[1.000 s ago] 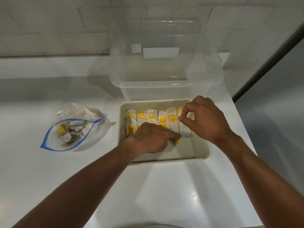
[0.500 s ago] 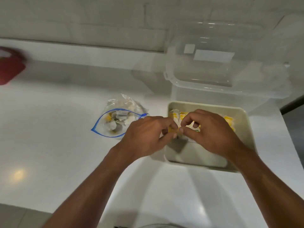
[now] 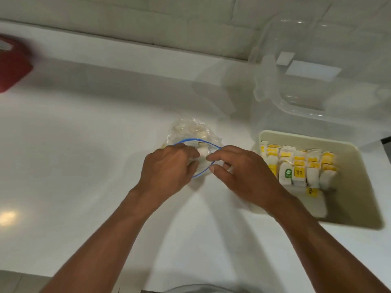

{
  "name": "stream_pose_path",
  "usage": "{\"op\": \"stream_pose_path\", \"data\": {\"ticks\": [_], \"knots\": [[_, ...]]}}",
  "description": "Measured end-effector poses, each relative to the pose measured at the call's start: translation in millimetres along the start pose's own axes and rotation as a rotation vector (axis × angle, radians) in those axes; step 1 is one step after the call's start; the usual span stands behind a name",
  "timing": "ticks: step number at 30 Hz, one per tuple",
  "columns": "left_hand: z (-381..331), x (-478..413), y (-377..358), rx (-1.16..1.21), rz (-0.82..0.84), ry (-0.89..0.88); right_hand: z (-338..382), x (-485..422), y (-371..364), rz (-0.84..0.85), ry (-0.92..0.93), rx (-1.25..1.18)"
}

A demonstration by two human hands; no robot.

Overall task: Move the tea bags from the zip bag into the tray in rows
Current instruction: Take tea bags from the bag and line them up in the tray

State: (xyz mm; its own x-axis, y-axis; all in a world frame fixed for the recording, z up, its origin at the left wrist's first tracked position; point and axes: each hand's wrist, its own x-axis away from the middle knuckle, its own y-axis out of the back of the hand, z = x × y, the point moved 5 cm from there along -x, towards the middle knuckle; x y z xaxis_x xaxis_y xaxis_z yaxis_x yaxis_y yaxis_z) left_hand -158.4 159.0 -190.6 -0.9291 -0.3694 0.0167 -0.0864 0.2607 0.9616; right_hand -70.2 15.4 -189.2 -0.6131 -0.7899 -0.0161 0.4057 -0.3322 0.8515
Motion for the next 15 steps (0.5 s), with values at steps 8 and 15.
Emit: {"op": "stream_pose_path", "data": {"ticks": [8, 15], "knots": [[38, 5, -18, -0.262, -0.065, -0.177, 8, -10, -52, 0.136, -0.180, 0.423], [41, 9, -22, -0.167, -0.146, -0.192, 20, -27, -49, 0.117, -0.228, 0.366]]}}
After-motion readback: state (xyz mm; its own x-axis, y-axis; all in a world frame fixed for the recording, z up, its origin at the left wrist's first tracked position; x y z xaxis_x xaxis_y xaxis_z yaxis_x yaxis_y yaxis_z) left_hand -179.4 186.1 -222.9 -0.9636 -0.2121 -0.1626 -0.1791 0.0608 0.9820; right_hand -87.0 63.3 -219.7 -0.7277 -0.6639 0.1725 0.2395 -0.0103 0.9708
